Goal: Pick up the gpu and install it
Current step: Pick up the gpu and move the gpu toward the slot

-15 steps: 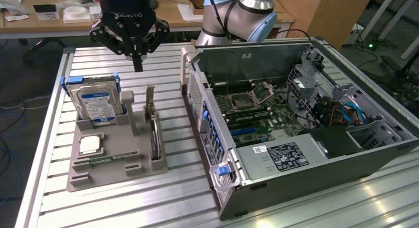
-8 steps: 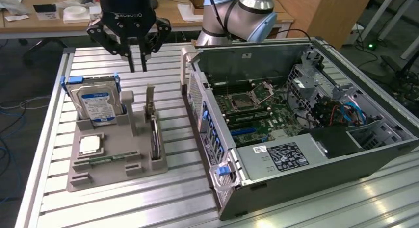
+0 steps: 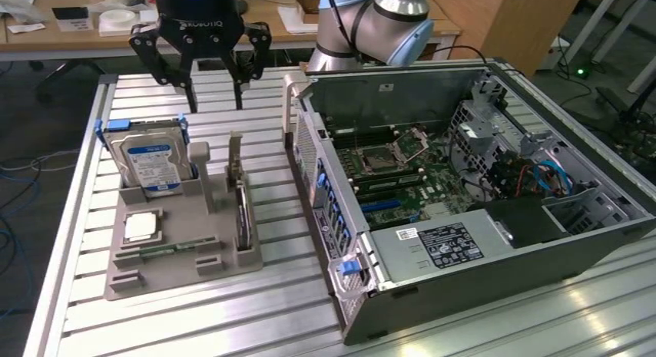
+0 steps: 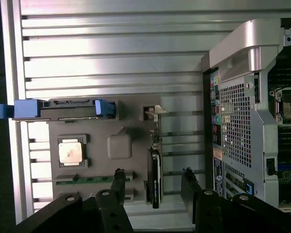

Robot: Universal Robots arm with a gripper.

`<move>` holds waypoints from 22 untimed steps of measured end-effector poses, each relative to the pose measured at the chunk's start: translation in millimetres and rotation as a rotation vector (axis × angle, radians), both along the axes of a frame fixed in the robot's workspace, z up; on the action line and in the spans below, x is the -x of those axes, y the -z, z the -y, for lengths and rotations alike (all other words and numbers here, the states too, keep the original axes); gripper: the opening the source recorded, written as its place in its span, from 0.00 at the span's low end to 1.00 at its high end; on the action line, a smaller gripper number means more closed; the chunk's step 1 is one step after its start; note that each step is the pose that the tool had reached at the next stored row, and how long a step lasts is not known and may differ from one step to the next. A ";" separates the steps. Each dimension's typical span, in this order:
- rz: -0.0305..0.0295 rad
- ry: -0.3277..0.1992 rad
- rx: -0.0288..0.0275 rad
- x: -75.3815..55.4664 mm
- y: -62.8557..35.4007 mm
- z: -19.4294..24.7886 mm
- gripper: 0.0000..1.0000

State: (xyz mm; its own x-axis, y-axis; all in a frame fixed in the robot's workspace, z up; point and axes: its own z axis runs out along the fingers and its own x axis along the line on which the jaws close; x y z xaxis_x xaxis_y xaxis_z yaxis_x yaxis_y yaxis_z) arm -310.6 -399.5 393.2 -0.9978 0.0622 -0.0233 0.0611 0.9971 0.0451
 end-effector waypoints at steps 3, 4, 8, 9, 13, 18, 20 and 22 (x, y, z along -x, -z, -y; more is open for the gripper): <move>-0.0014 -0.010 0.0000 0.0 0.6 0.1 0.59; -0.0037 -0.014 -0.0001 0.0 0.9 0.2 0.59; -0.0110 -0.024 0.0001 0.0 2.4 2.6 0.59; -0.0116 -0.025 0.0000 -0.1 3.0 4.1 0.59; -0.0140 -0.025 -0.0001 -0.1 5.0 6.9 0.59; -0.0258 -0.039 0.0002 -1.5 9.2 7.2 0.59; -0.0292 -0.060 0.0005 -1.6 10.6 7.2 0.59; -0.0314 -0.069 0.0005 -2.0 12.7 7.9 0.59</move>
State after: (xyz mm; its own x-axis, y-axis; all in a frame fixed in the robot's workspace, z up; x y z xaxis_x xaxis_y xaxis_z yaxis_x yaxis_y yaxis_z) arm -308.6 -407.4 380.6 -0.9999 -0.0067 0.0081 -0.0064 0.9990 0.0438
